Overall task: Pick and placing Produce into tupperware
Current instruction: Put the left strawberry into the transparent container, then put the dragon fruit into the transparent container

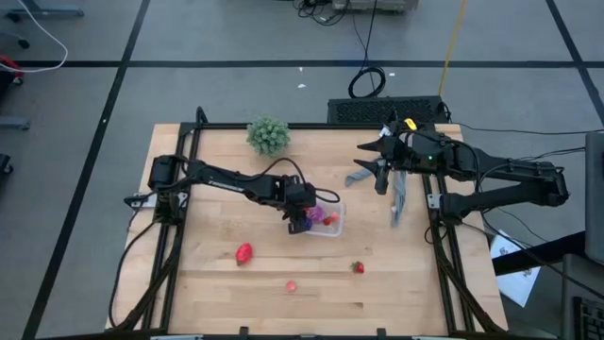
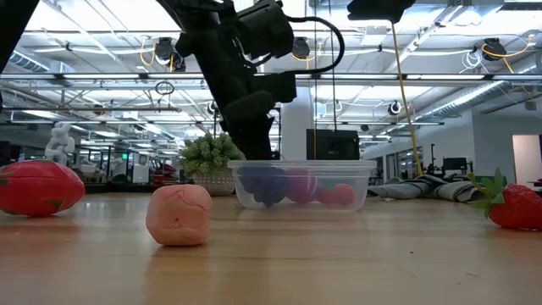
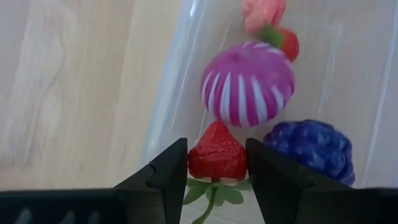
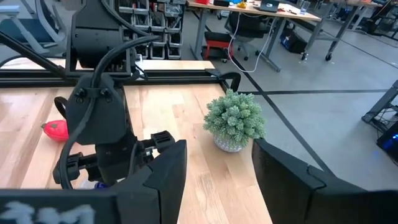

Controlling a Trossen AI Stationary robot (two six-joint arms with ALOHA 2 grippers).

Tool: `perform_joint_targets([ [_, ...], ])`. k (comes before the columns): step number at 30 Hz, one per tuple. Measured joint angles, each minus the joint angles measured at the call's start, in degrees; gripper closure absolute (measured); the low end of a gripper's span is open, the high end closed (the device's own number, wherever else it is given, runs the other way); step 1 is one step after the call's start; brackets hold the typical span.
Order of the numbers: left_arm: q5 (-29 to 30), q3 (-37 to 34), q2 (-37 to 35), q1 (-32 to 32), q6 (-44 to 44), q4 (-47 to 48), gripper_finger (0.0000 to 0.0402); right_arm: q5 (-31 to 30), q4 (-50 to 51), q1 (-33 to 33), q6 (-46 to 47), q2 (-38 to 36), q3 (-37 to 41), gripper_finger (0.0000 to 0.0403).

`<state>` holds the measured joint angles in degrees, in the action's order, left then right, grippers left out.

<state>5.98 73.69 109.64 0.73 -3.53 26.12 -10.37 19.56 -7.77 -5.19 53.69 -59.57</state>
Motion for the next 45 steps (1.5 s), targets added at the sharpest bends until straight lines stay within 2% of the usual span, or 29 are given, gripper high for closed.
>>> perform_joint_targets([
  [18,0.0,0.0,0.0,0.0,0.0,-0.8,0.0241,0.0,0.0,0.0,0.0,0.0,0.0,0.0229],
  [33,1.8,1.4,0.0,0.0,-0.7,0.4,0.0143,0.0,0.0,0.0,0.0,0.0,0.0,0.0229],
  [38,1.9,8.0,0.0,-0.8,-0.7,8.5,0.0133,0.0,0.1,0.0,0.0,0.0,0.0,0.0229],
  [45,2.4,22.3,0.0,-3.1,-1.7,31.6,0.0133,0.0,0.7,0.0,0.0,0.0,0.0,0.0229],
])
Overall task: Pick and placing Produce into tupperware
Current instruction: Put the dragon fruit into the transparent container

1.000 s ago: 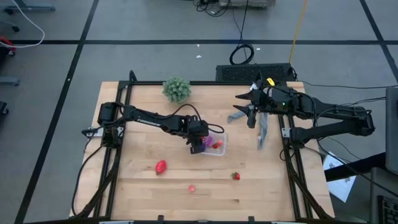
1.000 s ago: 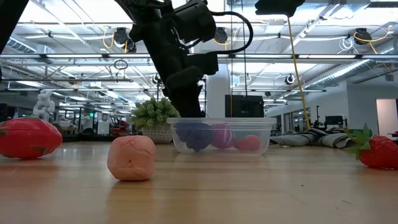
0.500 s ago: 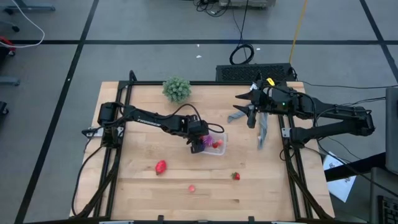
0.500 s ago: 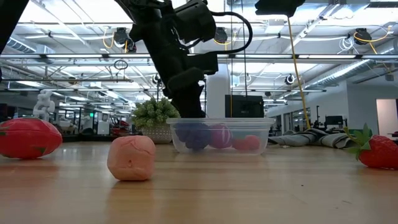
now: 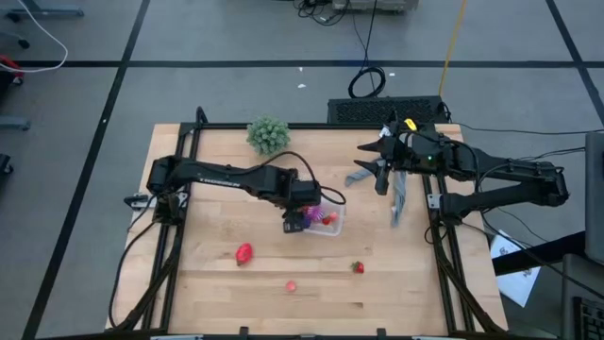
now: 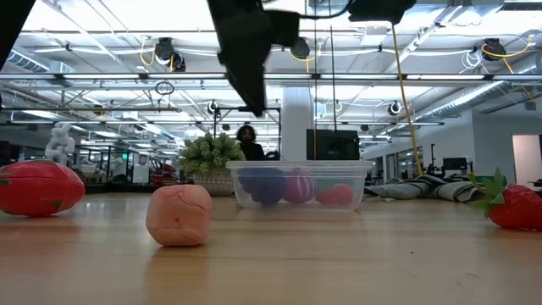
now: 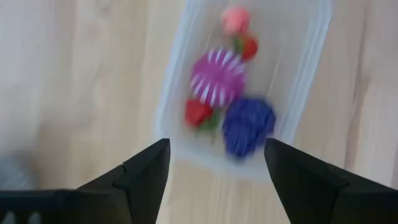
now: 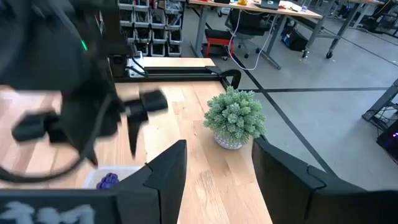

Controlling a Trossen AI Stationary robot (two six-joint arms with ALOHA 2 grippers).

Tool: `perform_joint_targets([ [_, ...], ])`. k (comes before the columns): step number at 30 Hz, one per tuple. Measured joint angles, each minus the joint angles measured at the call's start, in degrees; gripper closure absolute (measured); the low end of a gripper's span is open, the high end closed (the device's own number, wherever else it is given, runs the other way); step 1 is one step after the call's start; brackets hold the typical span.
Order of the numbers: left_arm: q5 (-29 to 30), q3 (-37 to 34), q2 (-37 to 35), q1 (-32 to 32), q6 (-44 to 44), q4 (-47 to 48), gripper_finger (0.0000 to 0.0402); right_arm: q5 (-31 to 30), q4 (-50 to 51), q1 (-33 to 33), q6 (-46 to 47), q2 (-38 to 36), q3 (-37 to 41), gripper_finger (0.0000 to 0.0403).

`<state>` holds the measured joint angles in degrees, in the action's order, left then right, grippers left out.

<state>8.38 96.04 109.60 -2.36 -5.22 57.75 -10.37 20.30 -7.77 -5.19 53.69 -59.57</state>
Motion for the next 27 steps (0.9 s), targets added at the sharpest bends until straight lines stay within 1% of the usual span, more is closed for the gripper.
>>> perform_joint_targets([
  [3,3.4,4.2,-0.1,-1.0,-3.8,11.6,0.0132,0.0,0.5,0.0,0.0,0.0,0.0,0.0229],
  [5,5.3,5.4,-0.1,-1.8,-8.7,19.2,0.0132,0.0,1.2,0.0,0.0,0.0,0.0,0.0229],
  [7,5.2,5.4,-0.2,-2.6,-14.5,26.3,0.0132,0.0,1.8,0.0,0.0,0.0,0.0,0.0229],
  [10,1.6,4.1,-0.4,-4.4,-23.7,32.4,0.0132,0.0,2.5,0.0,0.1,0.0,0.0,0.0229],
  [15,-7.0,1.3,-0.4,-8.9,-33.4,31.5,0.0133,0.0,3.0,0.0,0.2,0.0,0.0,0.0229],
  [20,-9.6,-1.7,-0.3,-13.9,-44.4,28.1,0.0133,0.0,3.3,0.0,0.2,0.0,0.0,0.0229],
  [22,-9.9,-2.7,-0.3,-15.7,-50.0,28.4,0.0133,0.0,3.3,0.0,0.2,0.0,0.0,0.0229],
  [27,-11.6,-5.3,-0.3,-18.9,-62.2,25.6,0.0133,0.0,3.2,0.0,0.2,0.0,0.0,0.0229],
])
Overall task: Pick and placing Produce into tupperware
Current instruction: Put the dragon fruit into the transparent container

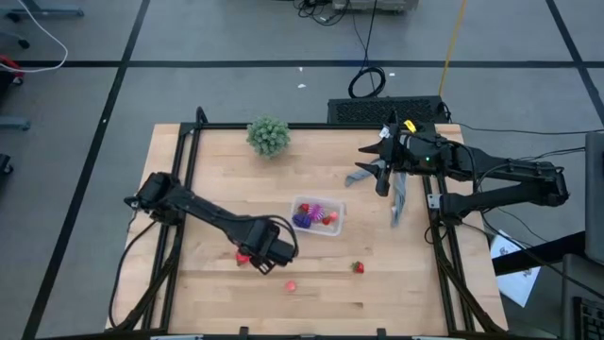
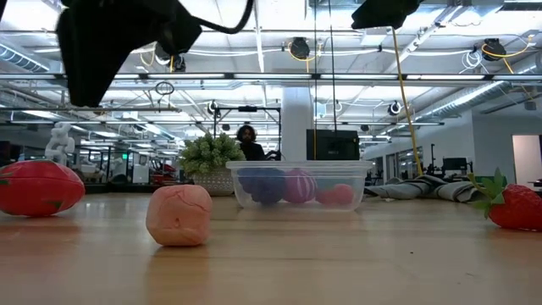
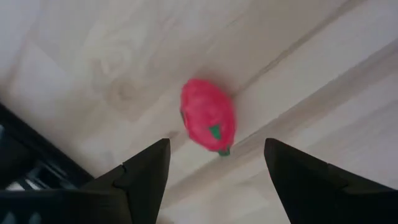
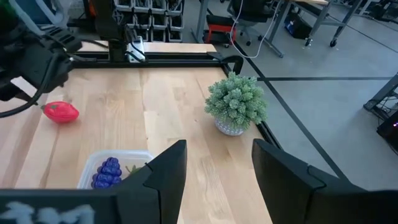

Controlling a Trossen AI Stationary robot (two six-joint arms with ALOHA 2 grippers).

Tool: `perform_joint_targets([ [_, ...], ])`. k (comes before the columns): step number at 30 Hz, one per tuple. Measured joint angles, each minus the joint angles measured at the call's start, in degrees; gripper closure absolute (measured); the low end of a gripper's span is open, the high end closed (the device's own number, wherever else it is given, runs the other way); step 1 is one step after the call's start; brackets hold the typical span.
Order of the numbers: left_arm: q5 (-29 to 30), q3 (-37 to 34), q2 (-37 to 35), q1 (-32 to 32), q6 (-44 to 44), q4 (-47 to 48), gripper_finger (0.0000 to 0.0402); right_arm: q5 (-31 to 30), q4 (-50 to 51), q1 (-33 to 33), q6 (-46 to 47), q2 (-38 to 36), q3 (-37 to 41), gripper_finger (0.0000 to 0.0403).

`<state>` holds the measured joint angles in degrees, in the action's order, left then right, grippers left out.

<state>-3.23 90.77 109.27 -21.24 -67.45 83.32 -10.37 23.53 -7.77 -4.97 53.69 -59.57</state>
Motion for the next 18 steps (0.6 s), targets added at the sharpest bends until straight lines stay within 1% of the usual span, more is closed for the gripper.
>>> perform_joint_targets([
  [4,-0.9,-2.2,0.0,-1.0,-6.1,-4.8,0.0133,0.0,0.0,0.0,0.0,0.0,0.0,0.0229],
  [8,-4.5,-5.8,0.0,-1.1,-9.8,-10.0,0.0133,0.0,0.1,0.0,0.1,0.0,0.0,0.0229],
  [12,-6.2,-9.1,0.0,-1.0,-12.5,-9.8,0.0133,0.0,0.5,0.0,0.1,0.0,0.0,0.0229],
  [18,-5.5,-11.1,0.0,-1.1,-12.5,-9.9,0.0133,0.0,0.8,0.0,0.1,0.0,0.0,0.0229],
])
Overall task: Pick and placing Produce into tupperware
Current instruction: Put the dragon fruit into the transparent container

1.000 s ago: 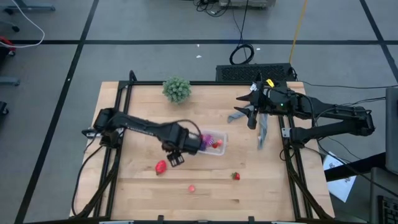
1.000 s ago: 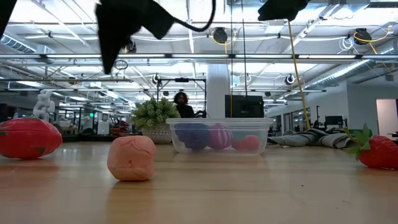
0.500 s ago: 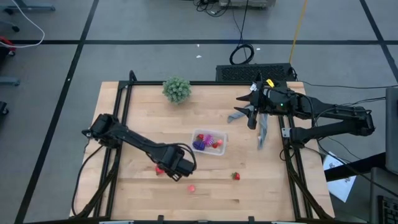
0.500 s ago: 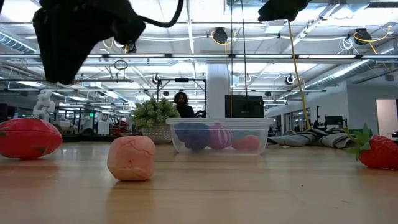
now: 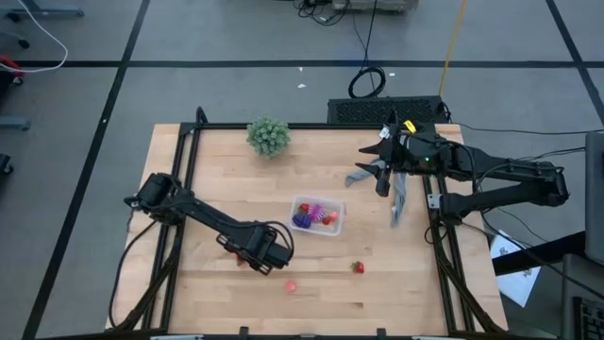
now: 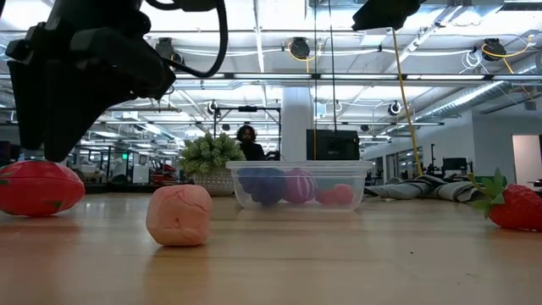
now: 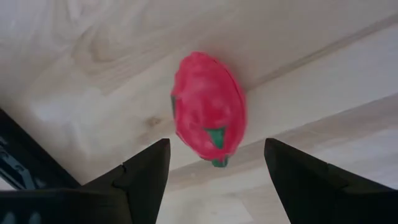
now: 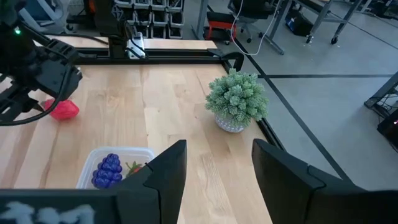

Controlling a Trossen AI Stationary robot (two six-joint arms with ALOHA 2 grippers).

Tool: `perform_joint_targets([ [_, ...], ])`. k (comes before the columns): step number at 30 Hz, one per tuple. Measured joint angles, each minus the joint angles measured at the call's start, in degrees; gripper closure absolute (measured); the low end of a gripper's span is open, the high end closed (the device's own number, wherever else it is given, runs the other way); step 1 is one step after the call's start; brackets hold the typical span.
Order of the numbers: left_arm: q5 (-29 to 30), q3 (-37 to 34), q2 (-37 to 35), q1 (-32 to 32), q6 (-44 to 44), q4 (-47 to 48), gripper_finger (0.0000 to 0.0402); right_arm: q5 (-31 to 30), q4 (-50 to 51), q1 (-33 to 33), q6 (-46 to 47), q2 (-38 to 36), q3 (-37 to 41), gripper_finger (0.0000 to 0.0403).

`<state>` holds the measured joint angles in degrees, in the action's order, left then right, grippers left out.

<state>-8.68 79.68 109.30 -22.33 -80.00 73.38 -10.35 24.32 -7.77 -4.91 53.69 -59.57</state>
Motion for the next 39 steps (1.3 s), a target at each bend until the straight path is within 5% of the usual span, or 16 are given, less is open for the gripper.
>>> perform_joint_targets([
  [39,4.2,-4.6,0.1,1.2,4.9,-7.7,0.0133,0.0,-0.3,0.0,1.0,0.0,0.0,0.0229],
])
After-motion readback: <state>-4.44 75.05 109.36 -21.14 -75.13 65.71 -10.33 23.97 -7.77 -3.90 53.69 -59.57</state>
